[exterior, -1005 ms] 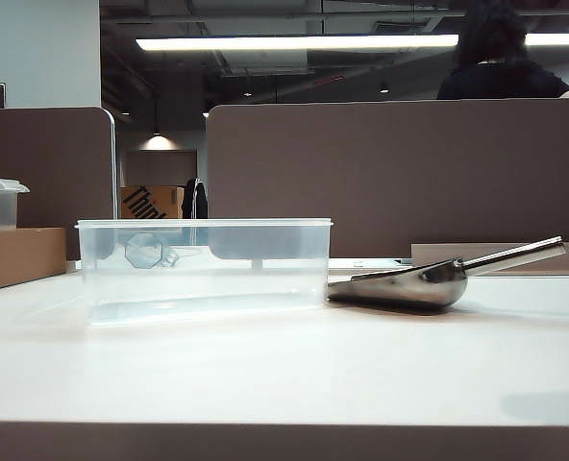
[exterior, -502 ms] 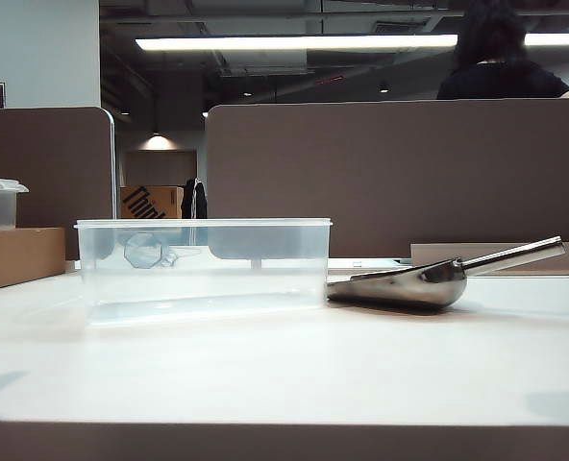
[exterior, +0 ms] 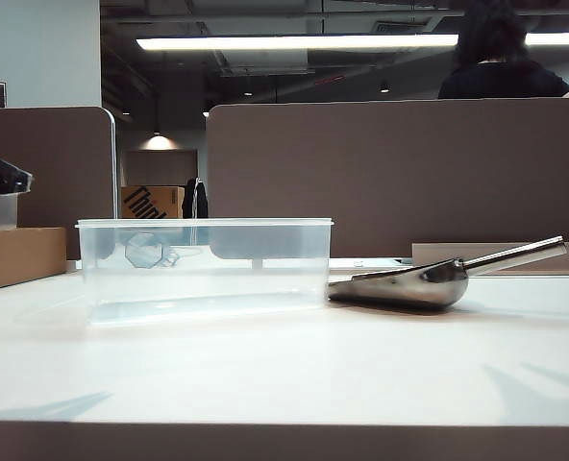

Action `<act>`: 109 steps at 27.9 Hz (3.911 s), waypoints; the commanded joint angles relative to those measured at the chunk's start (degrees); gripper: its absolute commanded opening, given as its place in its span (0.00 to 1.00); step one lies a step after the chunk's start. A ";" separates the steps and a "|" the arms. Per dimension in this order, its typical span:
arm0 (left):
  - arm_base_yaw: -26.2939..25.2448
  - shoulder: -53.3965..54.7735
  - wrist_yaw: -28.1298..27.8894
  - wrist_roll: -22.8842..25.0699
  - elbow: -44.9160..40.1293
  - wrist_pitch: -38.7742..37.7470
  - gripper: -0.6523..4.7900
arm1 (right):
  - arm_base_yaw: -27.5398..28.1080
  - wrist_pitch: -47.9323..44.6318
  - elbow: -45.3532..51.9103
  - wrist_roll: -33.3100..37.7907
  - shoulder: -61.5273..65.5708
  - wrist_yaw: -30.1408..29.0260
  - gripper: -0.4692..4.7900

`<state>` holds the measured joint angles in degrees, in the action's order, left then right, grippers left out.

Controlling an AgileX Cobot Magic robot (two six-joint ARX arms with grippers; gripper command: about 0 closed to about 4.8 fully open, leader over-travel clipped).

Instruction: Pick up the metal ice scoop from the table and place it inside the transparent plastic box.

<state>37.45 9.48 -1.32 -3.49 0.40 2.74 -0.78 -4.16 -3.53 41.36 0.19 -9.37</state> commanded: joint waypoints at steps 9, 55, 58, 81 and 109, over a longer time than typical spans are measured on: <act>0.09 0.04 0.04 0.02 -0.02 0.70 0.16 | -1.77 -10.67 0.02 37.09 21.40 8.11 1.00; 0.04 -0.48 0.07 0.02 -0.02 0.72 0.16 | -2.51 -65.79 -36.54 43.78 103.75 -2.93 0.07; -0.02 -0.59 0.02 0.02 -0.02 0.72 0.16 | -3.30 -64.15 -42.14 42.29 103.75 -6.56 0.07; -20.28 -2.03 1.33 0.02 -0.02 0.66 0.16 | -14.97 -16.63 -86.58 17.55 115.03 -30.62 0.07; -20.33 -5.44 1.36 0.02 -0.02 0.70 0.16 | -16.46 -12.33 -86.55 18.36 123.67 -25.27 0.35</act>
<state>17.10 3.99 -0.12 -3.49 0.40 2.72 -17.21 -16.82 -90.04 59.83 124.01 -34.72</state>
